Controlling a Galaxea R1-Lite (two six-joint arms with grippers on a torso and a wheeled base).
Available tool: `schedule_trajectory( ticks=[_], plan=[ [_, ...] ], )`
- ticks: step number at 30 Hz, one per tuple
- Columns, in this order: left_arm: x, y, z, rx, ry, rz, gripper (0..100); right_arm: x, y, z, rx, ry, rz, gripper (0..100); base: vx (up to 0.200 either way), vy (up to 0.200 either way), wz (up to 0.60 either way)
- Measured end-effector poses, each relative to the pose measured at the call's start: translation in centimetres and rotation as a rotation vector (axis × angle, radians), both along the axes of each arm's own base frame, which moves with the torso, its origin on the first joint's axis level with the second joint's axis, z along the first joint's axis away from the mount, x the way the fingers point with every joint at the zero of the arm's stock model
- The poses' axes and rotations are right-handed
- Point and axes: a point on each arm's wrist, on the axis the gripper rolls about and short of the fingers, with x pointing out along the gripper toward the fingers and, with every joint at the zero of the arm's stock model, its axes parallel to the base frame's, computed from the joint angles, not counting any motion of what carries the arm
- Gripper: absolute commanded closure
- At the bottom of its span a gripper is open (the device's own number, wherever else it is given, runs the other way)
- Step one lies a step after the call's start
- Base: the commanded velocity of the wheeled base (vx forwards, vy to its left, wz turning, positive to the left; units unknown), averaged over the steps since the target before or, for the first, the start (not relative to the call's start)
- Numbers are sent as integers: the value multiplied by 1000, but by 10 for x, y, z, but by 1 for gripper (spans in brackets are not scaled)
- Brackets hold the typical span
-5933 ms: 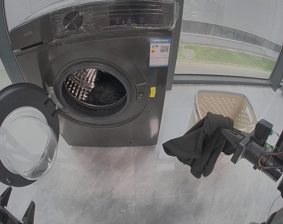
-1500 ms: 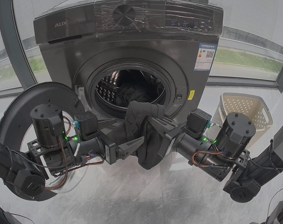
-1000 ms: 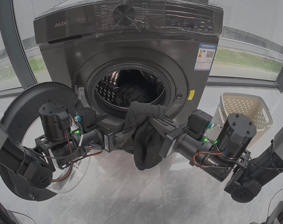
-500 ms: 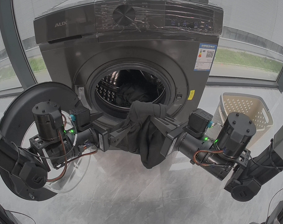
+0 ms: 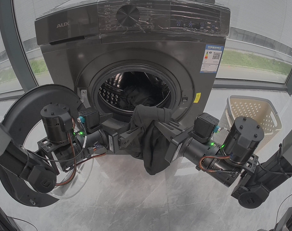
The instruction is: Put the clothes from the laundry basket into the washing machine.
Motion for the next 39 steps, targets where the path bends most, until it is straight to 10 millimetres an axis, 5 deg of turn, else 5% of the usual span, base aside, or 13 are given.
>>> schedule_trajectory(
  ticks=[2, 3, 28, 29, 39],
  plan=[
    [0, 0, -1, 3, -2, -2, 0, 0, 0, 0, -1, 1, 0, 100, 0, 0, 0],
    [0, -1, -1, 5, -3, -3, 100, 0, 0, 0, -1, 1, 0, 100, 0, 0, 0],
    [-28, -1, 13, -71, -119, -102, 100, 9, 2, -14, -20, 17, -14, 100, 0, 0, 0],
    [-29, 0, 13, -75, -124, -102, 100, 10, 1, -15, -22, 19, -15, 0, 0, 0, 0],
    [-31, 1, 19, -95, -157, -105, 100, 10, 0, -25, -47, 44, -21, 0, 0, 0, 0]
  ],
)
